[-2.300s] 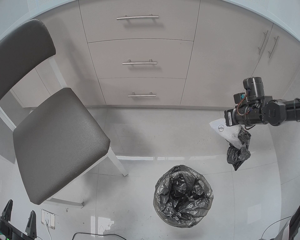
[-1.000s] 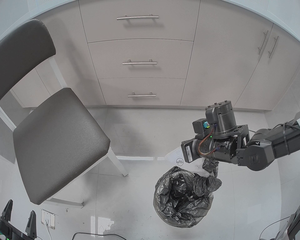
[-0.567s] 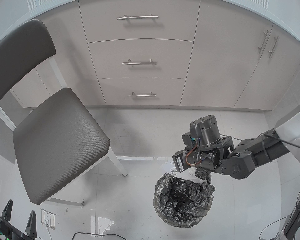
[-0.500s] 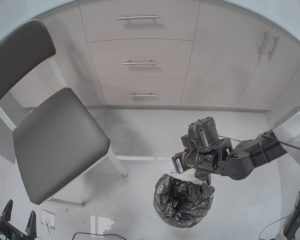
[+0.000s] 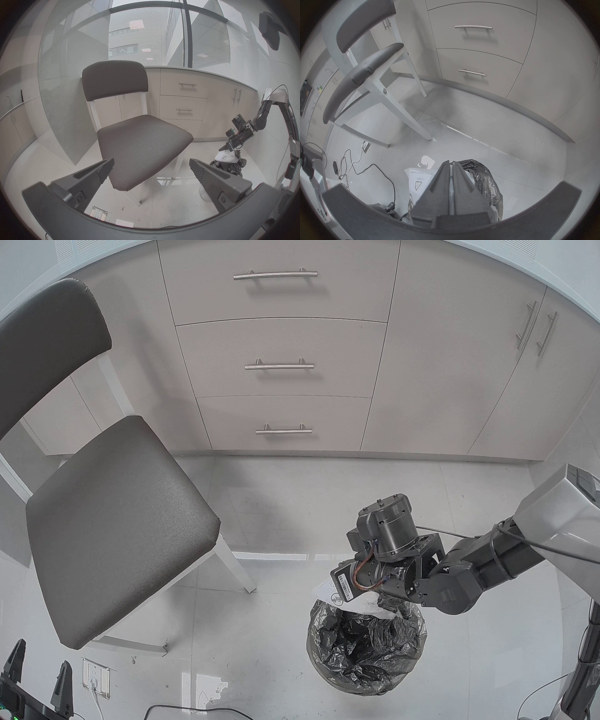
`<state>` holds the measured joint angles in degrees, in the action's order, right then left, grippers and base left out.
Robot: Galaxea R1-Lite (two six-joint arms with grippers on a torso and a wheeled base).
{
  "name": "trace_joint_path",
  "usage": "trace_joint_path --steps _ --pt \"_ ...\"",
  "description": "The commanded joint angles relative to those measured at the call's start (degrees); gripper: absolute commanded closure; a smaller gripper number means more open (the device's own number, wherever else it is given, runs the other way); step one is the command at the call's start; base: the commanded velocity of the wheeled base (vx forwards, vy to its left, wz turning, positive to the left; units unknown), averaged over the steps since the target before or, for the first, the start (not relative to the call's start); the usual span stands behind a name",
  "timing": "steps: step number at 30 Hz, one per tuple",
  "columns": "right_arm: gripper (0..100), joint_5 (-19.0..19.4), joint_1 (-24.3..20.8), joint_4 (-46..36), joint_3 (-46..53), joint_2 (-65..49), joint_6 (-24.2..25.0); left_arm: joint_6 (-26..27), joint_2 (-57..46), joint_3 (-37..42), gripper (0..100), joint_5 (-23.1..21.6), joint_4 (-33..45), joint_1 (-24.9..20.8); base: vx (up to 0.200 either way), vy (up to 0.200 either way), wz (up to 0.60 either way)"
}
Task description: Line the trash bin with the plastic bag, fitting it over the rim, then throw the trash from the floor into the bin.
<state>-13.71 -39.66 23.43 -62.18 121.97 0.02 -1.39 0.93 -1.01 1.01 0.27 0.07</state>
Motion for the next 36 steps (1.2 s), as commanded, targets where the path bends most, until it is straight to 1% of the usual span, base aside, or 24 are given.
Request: trace_joint_path --steps 1,11,12,33,36 --pt "100 0.00 -0.33 0.04 -0.13 1.87 -0.02 -0.02 -0.93 0.92 0 0.04 0.00 0.01 0.000 0.000 0.00" --pt "100 -0.52 -0.60 0.04 0.05 2.31 -0.02 -0.02 -0.93 0.92 0 0.04 0.00 0.01 0.000 0.000 0.00" --pt "0 -0.52 -0.60 0.04 0.05 2.31 -0.02 -0.02 -0.93 0.92 0 0.04 0.00 0.01 0.000 0.000 0.00" --pt "0 -0.88 -0.77 0.21 2.24 1.61 0.15 0.07 -0.93 0.92 0 0.04 0.00 0.01 0.000 0.000 0.00" --pt "0 -0.88 -0.95 1.79 3.03 1.52 0.06 0.07 -0.93 0.92 0 0.04 0.00 0.01 0.000 0.000 0.00"
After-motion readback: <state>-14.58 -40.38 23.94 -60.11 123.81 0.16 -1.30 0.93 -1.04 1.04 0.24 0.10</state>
